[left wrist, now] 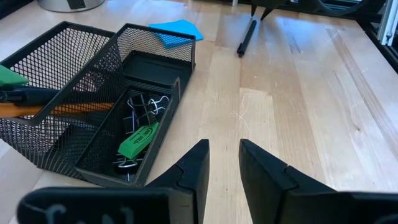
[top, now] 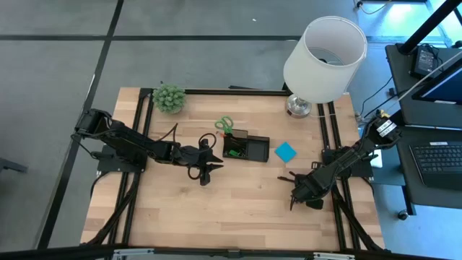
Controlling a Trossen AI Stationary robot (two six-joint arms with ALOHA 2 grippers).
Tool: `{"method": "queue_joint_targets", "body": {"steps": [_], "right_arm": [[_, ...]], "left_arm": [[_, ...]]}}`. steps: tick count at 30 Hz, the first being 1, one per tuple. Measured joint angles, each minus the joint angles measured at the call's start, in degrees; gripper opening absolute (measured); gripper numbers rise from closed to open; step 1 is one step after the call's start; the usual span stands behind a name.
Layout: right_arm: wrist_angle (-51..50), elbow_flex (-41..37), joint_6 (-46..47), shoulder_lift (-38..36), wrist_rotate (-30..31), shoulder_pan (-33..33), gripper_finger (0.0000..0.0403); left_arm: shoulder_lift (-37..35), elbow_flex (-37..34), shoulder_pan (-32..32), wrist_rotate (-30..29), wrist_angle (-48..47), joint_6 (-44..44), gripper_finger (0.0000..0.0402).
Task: Pick and place office supplies into organizer
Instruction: Put the black pen into the black organizer
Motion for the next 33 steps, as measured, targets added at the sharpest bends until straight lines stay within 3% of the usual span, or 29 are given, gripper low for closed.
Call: {"method": "queue_joint_targets", "body": {"steps": [4,12,16,21,33], "right_arm": [[0.19,0.00,-1.99,0.00,0.36,0.00,0.0111],[-0.45,0.02,-3.71,-0.04,1.26,-0.04,0.0186],[-0.77,0.02,-2.97,-0.04,1.28,-0.07,0.0205],[0.57,0.02,-3.60,-0.05,1.03,-0.07,0.0205],[4.99,1.42,-4.07,-0.04,4.02,-0.02,0.0161]], "left_arm": [[0.00,0.00,0.02,0.00,0.00,0.00,0.0082],[0.00,0.00,0.02,-0.02,-0.01,0.00,0.0082],[0.00,0.00,0.02,-0.02,-0.02,0.00,0.0082],[0.00,0.00,0.02,-0.02,-0.02,0.00,0.0082],[0.00,0.00,0.02,-0.02,0.04,-0.02,0.0082]]}}
